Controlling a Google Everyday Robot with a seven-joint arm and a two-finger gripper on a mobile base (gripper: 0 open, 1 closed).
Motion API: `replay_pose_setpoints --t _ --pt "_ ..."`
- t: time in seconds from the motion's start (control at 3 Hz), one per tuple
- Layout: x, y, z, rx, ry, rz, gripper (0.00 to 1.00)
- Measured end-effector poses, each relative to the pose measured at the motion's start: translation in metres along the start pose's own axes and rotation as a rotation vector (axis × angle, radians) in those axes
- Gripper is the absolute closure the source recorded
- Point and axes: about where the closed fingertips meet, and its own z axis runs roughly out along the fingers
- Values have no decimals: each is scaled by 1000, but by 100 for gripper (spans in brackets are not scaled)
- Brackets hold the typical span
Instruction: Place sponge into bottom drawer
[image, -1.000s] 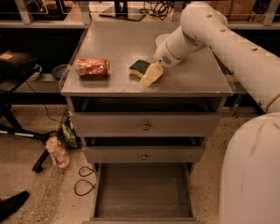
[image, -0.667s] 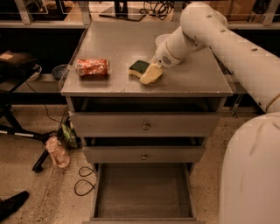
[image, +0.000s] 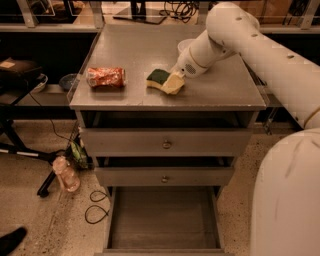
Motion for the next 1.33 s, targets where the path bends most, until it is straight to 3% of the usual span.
replay_pose_setpoints --t 0.33,0.67,1.0,1.33 --pt "0 0 0 0 0 0 100" --pt "0 0 0 0 0 0 100" --pt "-9 13 -16 -30 -69 -21 100" --pt "-21 34 -51 -74 -187 -66 100"
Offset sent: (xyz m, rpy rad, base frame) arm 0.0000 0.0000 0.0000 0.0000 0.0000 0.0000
